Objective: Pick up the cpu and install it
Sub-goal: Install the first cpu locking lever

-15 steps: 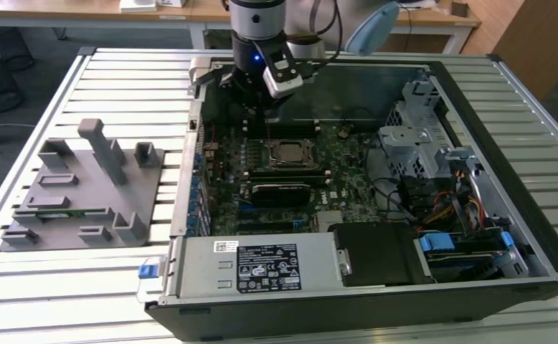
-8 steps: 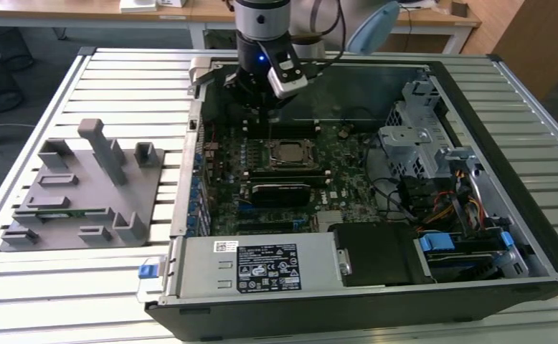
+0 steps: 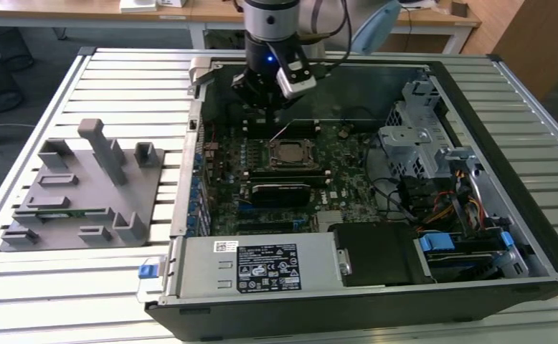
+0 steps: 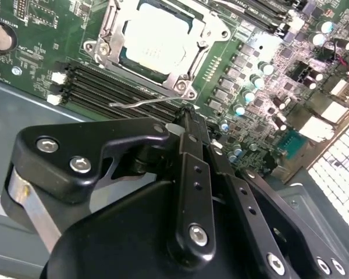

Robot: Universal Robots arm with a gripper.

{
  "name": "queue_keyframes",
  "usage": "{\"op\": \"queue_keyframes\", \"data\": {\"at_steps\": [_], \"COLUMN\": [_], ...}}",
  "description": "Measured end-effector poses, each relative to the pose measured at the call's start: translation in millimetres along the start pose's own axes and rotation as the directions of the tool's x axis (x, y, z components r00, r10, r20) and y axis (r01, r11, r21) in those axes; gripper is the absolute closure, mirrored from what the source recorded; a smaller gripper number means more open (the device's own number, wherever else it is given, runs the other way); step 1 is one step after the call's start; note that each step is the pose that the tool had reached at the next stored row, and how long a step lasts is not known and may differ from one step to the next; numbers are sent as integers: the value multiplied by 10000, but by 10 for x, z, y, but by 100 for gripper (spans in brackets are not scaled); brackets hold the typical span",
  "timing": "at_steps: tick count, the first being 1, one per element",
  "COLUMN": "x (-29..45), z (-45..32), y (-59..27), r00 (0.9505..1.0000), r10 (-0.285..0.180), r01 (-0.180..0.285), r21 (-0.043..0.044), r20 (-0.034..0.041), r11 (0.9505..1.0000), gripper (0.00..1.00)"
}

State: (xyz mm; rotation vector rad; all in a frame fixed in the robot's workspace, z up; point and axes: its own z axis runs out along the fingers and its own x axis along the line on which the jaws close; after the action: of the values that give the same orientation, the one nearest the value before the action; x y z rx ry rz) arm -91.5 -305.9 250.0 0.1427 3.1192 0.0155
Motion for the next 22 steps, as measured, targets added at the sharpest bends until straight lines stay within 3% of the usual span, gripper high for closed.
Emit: {"op": "queue_keyframes", "data": {"at_steps": [4, 9, 10, 12, 13, 18, 22], "x": [-19, -106, -116, -121, -122, -126, -149], "z": [4, 17, 22, 33, 41, 61, 73], "y": [2, 10, 10, 9, 6, 4, 25], "r00": [10000, 10000, 10000, 10000, 10000, 9990, 9987], "r10": [0, 0, 1, 2, -4, -449, -511], "r01": [0, 0, -1, -3, 3, 448, 510], "r21": [1, 0, -31, -202, -237, -245, -227], "r20": [-1, -12, -16, -33, -34, -39, -40], "r11": [10000, 10000, 10000, 9998, 9997, 9987, 9984], "gripper": [89, 89, 89, 89, 89, 89, 89]}}
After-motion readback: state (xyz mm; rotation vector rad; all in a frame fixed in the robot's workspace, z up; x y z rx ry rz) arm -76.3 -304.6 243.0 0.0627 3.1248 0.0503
